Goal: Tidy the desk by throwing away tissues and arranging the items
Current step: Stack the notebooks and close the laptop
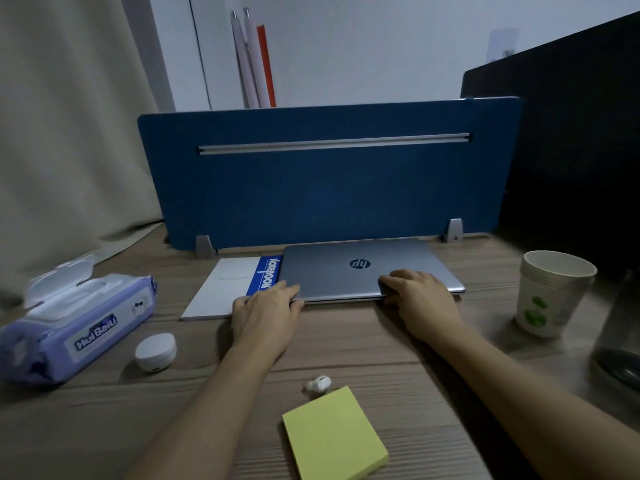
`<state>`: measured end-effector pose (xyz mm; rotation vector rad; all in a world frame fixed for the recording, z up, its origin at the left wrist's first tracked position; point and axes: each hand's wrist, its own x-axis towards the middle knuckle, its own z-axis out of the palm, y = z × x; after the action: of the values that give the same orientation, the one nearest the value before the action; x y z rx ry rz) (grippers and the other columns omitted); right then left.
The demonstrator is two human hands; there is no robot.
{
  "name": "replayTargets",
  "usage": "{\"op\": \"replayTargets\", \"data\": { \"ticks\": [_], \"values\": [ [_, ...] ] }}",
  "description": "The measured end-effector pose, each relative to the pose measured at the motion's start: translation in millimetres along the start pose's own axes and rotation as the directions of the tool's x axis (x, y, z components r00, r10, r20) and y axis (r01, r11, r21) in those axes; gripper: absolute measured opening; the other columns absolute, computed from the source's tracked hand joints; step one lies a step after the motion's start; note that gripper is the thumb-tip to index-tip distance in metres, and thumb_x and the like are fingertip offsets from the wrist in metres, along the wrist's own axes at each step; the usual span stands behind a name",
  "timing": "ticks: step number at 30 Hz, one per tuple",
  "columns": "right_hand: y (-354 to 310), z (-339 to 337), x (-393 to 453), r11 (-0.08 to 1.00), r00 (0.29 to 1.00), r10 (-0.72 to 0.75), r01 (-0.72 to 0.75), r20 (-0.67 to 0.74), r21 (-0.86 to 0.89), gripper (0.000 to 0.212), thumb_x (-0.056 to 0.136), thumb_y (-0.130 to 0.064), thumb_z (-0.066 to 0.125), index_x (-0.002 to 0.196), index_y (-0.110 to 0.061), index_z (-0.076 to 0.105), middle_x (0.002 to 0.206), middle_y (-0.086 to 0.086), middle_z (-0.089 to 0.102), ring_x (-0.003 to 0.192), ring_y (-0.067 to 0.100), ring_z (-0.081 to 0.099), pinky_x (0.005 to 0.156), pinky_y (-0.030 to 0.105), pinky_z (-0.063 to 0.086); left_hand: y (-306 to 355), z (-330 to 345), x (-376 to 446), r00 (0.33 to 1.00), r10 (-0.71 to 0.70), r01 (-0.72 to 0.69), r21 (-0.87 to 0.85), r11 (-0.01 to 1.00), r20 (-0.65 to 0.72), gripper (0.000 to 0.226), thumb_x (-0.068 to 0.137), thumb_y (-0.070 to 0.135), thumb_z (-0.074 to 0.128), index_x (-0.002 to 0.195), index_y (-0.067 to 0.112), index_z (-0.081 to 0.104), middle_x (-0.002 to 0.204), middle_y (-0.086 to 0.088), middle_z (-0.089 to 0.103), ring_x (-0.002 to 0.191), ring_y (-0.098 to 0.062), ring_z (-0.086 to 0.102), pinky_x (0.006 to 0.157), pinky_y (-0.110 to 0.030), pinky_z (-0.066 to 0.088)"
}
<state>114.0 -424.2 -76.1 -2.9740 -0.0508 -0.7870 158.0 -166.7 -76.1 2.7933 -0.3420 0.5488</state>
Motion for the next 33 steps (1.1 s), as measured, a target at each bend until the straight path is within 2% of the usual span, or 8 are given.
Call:
{"op": "replayTargets", "data": {
  "ticks": [3, 8, 12, 15, 18, 23, 28, 33],
  "values": [
    [0, 4, 7, 1.0, 1.0, 0.018, -0.018, -0.006, -0.009, 0.016, 0.091, -0.029, 0.056, 0.105, -0.031, 0.062, 0.11, -0.004, 0.063, 0.101, 0.024, 0.057, 0.075, 0.032, 0.033, 2, 3, 6, 0.999, -0.015, 0.015, 0.013, 1.0, 0.035, 0.04, 0.098, 0.048, 0.046, 0.136, 0.036, 0.05, 0.149, 0.006, 0.047, 0.134, -0.025, 0.045, 0.098, -0.042, 0.039],
    [1, 8, 10, 0.999, 0.999, 0.04, -0.039, 0.003, -0.015, 0.024, 0.09, -0.03, 0.057, 0.113, -0.034, 0.062, 0.118, -0.005, 0.063, 0.106, 0.024, 0.056, 0.084, 0.035, 0.039, 4, 4, 9, 0.998, -0.016, 0.016, -0.005, 1.0, 0.058, 0.037, 0.099, 0.045, 0.045, 0.133, 0.032, 0.052, 0.147, 0.004, 0.049, 0.133, -0.026, 0.047, 0.092, -0.041, 0.044],
    [-2, 6, 10, 0.998, 0.998, 0.056, -0.056, 0.039, 0.014, 0.028, 0.09, -0.033, 0.058, 0.118, -0.033, 0.061, 0.124, -0.005, 0.061, 0.113, 0.022, 0.053, 0.092, 0.037, 0.039, 1, -3, 4, 0.996, -0.014, 0.016, -0.024, 1.0, 0.089, 0.042, 0.098, 0.047, 0.048, 0.137, 0.031, 0.048, 0.15, 0.003, 0.046, 0.136, -0.026, 0.043, 0.095, -0.042, 0.047],
    [-10, 4, 7, 0.999, 1.0, -0.015, 0.015, 0.012, 0.044, 0.028, 0.093, -0.04, 0.053, 0.118, -0.031, 0.062, 0.125, -0.005, 0.062, 0.116, 0.021, 0.053, 0.099, 0.038, 0.037, -8, -16, -1, 0.997, -0.02, 0.029, -0.114, 0.993, 0.081, 0.04, 0.097, 0.05, 0.046, 0.13, 0.031, 0.056, 0.139, 0.001, 0.057, 0.126, -0.025, 0.052, 0.091, -0.041, 0.047],
    [-31, 0, 0, 0.992, 0.993, -0.116, 0.116, -0.008, 0.048, 0.032, 0.094, -0.044, 0.05, 0.118, -0.029, 0.064, 0.125, -0.004, 0.063, 0.118, 0.021, 0.053, 0.101, 0.038, 0.036, -35, -34, -6, 0.998, -0.044, 0.052, -0.173, 0.984, 0.048, 0.029, 0.099, 0.041, 0.042, 0.117, 0.031, 0.063, 0.123, -0.001, 0.067, 0.111, -0.025, 0.059, 0.086, -0.038, 0.049],
    [-72, 2, -6, 0.984, 0.986, -0.165, 0.165, -0.005, 0.063, 0.035, 0.096, -0.041, 0.046, 0.123, -0.025, 0.062, 0.129, -0.002, 0.061, 0.12, 0.022, 0.052, 0.102, 0.039, 0.035, -81, -46, -17, 0.994, -0.073, 0.082, -0.104, 0.991, 0.086, 0.035, 0.097, 0.029, 0.053, 0.131, 0.03, 0.057, 0.135, -0.001, 0.06, 0.119, -0.021, 0.056, 0.091, -0.039, 0.051],
    [-71, 0, -6, 0.998, 0.999, -0.035, 0.034, 0.02, 0.06, 0.035, 0.097, -0.043, 0.042, 0.124, -0.028, 0.059, 0.129, -0.004, 0.06, 0.119, 0.022, 0.051, 0.098, 0.037, 0.037, -83, -44, -22, 0.993, -0.049, 0.063, -0.125, 0.99, 0.109, 0.039, 0.095, 0.031, 0.058, 0.132, 0.022, 0.058, 0.132, -0.003, 0.061, 0.119, -0.022, 0.054, 0.094, -0.038, 0.049],
    [-65, 1, -1, 0.999, 0.999, 0.015, -0.017, 0.029, 0.049, 0.031, 0.094, -0.044, 0.05, 0.119, -0.03, 0.061, 0.122, -0.005, 0.062, 0.112, 0.022, 0.054, 0.092, 0.038, 0.041, -79, -37, -13, 0.995, -0.068, 0.076, -0.112, 0.991, 0.078, 0.033, 0.096, 0.03, 0.056, 0.126, 0.017, 0.062, 0.125, -0.009, 0.064, 0.115, -0.026, 0.055, 0.093, -0.042, 0.05]
  ]
}}
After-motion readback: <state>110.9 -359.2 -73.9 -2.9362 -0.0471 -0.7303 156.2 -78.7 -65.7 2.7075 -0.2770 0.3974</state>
